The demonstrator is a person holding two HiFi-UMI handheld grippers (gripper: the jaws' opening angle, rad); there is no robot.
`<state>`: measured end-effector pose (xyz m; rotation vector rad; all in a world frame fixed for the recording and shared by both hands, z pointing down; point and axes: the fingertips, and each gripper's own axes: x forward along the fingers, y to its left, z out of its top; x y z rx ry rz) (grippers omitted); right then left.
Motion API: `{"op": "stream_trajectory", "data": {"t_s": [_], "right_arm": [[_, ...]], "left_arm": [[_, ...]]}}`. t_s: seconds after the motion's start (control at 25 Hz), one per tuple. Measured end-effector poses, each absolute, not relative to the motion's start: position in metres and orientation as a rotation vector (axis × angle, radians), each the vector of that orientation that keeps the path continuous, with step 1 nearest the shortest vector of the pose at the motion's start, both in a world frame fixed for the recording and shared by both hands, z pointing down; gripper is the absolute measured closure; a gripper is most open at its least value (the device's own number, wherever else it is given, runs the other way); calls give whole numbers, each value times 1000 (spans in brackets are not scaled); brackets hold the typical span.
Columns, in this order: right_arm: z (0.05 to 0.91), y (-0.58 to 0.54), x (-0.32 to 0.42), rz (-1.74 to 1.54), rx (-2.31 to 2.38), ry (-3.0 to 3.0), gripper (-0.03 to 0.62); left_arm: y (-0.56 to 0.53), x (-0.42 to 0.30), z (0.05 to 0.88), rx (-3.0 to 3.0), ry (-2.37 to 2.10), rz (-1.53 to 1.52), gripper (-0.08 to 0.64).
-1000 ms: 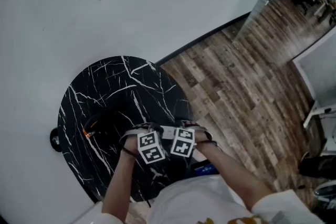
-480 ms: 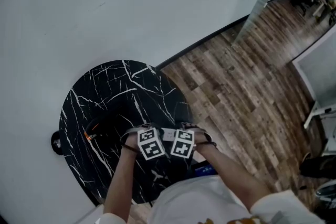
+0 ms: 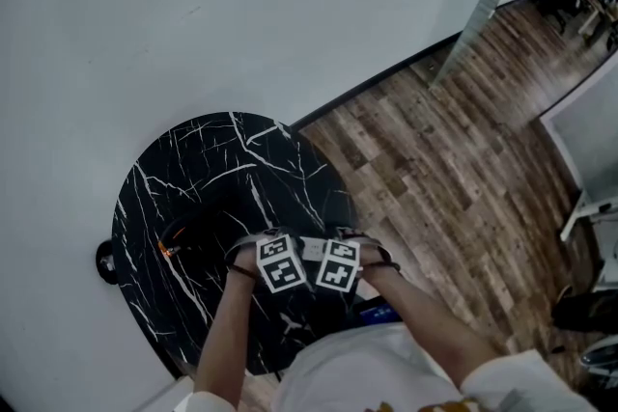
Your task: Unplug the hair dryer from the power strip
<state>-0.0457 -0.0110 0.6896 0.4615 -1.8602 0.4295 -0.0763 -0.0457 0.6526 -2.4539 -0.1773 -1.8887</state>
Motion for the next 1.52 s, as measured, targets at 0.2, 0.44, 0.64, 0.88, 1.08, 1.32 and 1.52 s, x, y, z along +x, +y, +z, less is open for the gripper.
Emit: {"op": "stream_trajectory", "data": {"t_s": [0.2, 0.44, 0.64, 0.88, 1.08, 1.32, 1.52], "right_arm": [[689, -12, -45, 431, 467, -1867, 324], [691, -11, -44, 431, 450, -1833, 324], [689, -11, -45, 428, 450, -1838, 324], [689, -12, -46, 441, 467, -1832, 324], [690, -13, -45, 442, 468, -1830, 324], [688, -13, -46, 440, 457, -1820, 324], [689, -13, -46, 433, 452, -1819, 324]], "left_arm": [[-47, -75, 651, -2499, -214, -1907, 503], [-47, -76, 649, -2427, -88, -1818, 505], [-47, -77, 652, -2451, -86, -1835, 505], [-46, -76, 651, -2528, -233, -1927, 503], [-48, -75, 649, -2526, -243, -1920, 503], [-48, -76, 647, -2465, -124, -1856, 503], [-47, -78, 650, -2473, -126, -1872, 503]]}}
